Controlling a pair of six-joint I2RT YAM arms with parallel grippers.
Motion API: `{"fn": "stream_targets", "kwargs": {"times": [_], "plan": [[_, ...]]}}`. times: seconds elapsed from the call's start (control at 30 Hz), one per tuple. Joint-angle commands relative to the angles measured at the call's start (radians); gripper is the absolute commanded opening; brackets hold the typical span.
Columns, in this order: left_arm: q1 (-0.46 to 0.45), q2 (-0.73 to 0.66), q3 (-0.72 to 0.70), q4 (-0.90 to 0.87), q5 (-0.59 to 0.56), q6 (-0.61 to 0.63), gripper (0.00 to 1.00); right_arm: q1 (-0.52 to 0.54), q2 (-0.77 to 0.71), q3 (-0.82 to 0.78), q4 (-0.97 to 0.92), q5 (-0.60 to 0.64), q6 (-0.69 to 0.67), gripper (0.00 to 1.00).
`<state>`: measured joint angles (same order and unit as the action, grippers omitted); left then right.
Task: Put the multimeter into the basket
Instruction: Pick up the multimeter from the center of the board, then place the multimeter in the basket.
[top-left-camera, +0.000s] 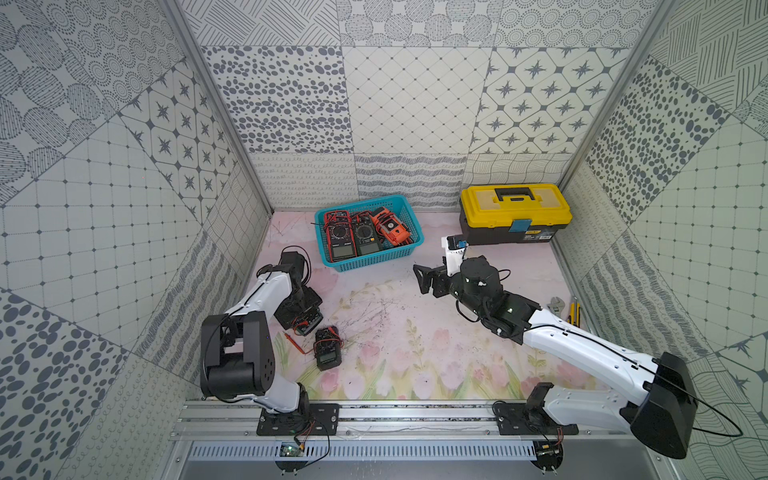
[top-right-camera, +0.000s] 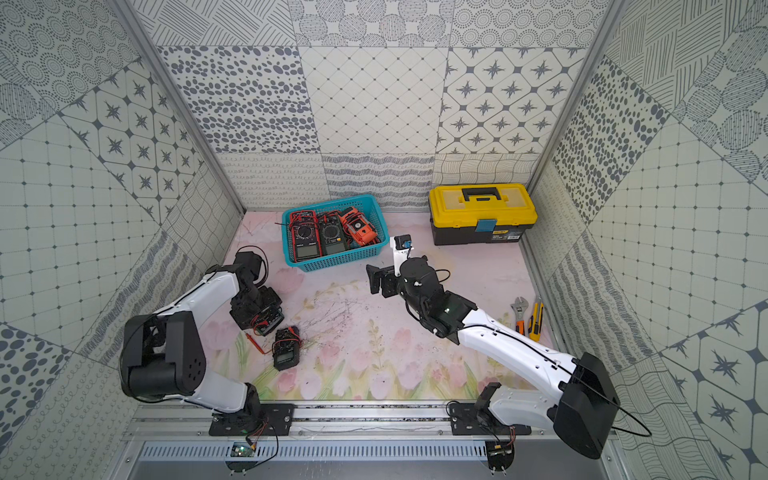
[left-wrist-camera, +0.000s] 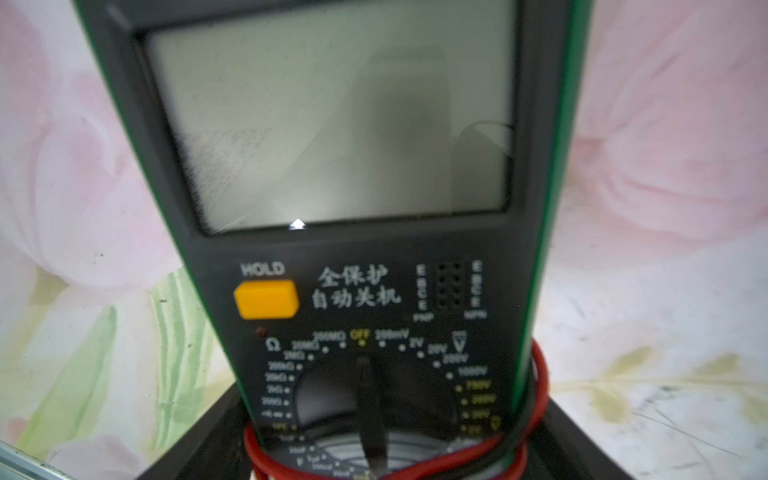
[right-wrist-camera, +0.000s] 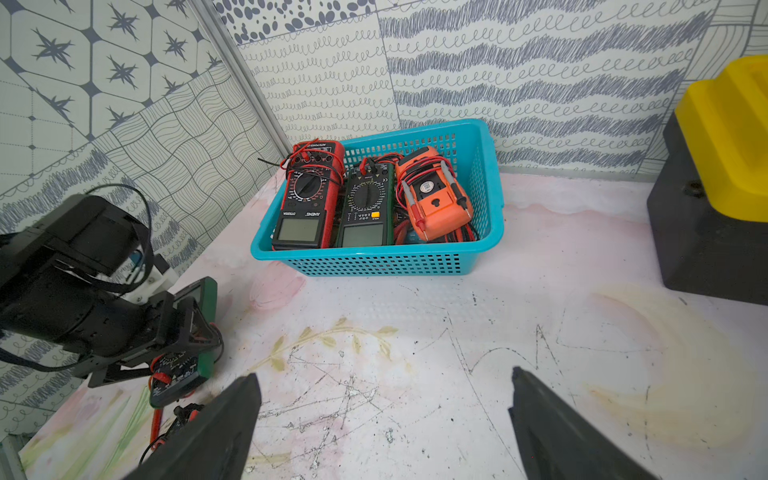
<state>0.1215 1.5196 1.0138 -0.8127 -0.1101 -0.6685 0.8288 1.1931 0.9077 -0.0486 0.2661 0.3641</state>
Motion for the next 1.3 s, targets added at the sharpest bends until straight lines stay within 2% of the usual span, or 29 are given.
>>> {"fn": "stream_targets", "kwargs": {"times": [0.0, 0.2, 0.4, 0.5, 0.63, 0.8, 1.03, 1.27], "plan": [[-0.030, -0.089, 0.097, -0.063, -0.036, -0.011, 0.00, -0.006, -0.048, -0.033, 0.010, 0.037, 0.035, 0.98], [-0.097, -0.130, 0.295, -0.134, -0.064, 0.021, 0.00, -0.007, -0.127, -0.089, -0.010, 0.078, 0.076, 0.98], [-0.218, -0.026, 0.554, -0.164, -0.082, 0.065, 0.00, -0.007, -0.212, -0.133, -0.026, 0.130, 0.105, 0.98], [-0.294, 0.099, 0.729, -0.184, -0.097, 0.100, 0.00, -0.007, -0.236, -0.137, -0.051, 0.150, 0.112, 0.98], [-0.378, 0.322, 1.033, -0.254, -0.135, 0.156, 0.00, -0.007, -0.258, -0.141, -0.095, 0.157, 0.129, 0.98], [-0.417, 0.574, 1.345, -0.349, -0.152, 0.179, 0.00, -0.007, -0.298, -0.169, -0.125, 0.154, 0.179, 0.98], [-0.418, 0.780, 1.506, -0.317, -0.184, 0.175, 0.00, -0.005, -0.372, -0.203, -0.203, 0.145, 0.236, 0.98], [-0.420, 0.893, 1.537, -0.309, -0.150, 0.167, 0.00, -0.003, -0.482, -0.230, -0.300, 0.163, 0.272, 0.98]]}}
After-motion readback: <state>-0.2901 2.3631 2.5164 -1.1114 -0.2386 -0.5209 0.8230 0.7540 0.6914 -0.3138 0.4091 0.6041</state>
